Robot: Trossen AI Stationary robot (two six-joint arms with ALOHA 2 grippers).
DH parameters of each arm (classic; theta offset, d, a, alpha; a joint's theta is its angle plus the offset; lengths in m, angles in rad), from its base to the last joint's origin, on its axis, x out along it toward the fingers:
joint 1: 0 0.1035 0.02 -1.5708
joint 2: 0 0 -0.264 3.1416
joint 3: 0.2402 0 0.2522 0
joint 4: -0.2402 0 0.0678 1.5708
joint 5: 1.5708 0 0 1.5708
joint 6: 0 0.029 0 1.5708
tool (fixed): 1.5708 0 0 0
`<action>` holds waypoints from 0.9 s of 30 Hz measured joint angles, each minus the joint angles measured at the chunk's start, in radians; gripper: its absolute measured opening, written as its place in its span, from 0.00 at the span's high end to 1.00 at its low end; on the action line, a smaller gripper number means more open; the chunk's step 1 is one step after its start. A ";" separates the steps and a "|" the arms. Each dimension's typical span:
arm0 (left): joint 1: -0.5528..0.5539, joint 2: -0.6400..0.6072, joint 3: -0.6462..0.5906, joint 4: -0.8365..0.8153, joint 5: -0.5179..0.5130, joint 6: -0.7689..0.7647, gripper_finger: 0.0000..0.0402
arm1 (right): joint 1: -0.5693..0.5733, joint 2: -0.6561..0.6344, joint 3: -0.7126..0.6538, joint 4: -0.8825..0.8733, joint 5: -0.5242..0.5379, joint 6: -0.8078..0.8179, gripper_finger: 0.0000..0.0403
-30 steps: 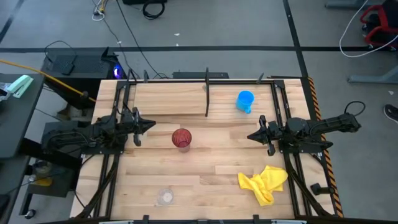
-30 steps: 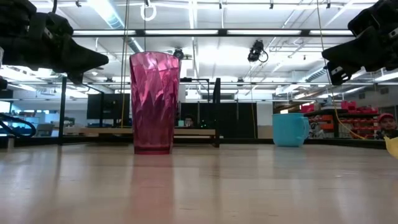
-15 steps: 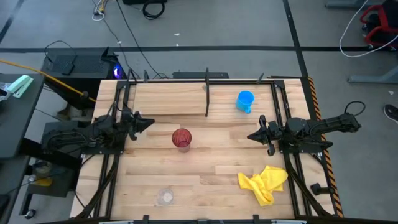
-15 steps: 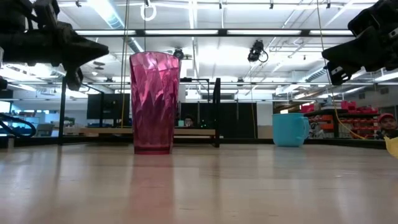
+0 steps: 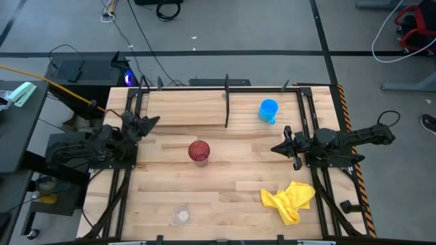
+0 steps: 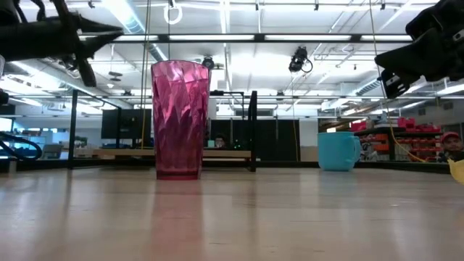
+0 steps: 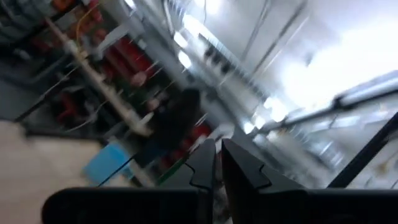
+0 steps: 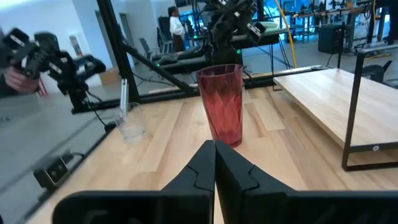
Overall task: Stack small to large cups/mugs on shelf
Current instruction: Put the red cup on the shelf
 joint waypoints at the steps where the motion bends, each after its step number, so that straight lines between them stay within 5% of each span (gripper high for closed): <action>1: 0.000 0.000 0.000 0.036 -0.003 -0.018 0.91 | 0.000 0.000 0.000 0.011 0.000 0.020 0.97; 9: -0.027 0.026 0.111 0.140 0.074 0.049 0.95 | 0.000 0.000 0.000 0.078 0.000 0.182 0.97; 15: -0.061 0.198 0.300 0.101 0.126 0.265 0.96 | 0.000 0.000 0.000 0.158 0.000 0.379 0.97; 19: -0.077 0.354 0.470 -0.107 0.133 0.355 0.94 | 0.000 0.000 0.000 0.239 0.000 0.440 0.97; 27: -0.081 0.660 0.889 -0.799 0.126 0.380 0.96 | 0.000 0.000 0.000 0.390 0.000 0.626 0.97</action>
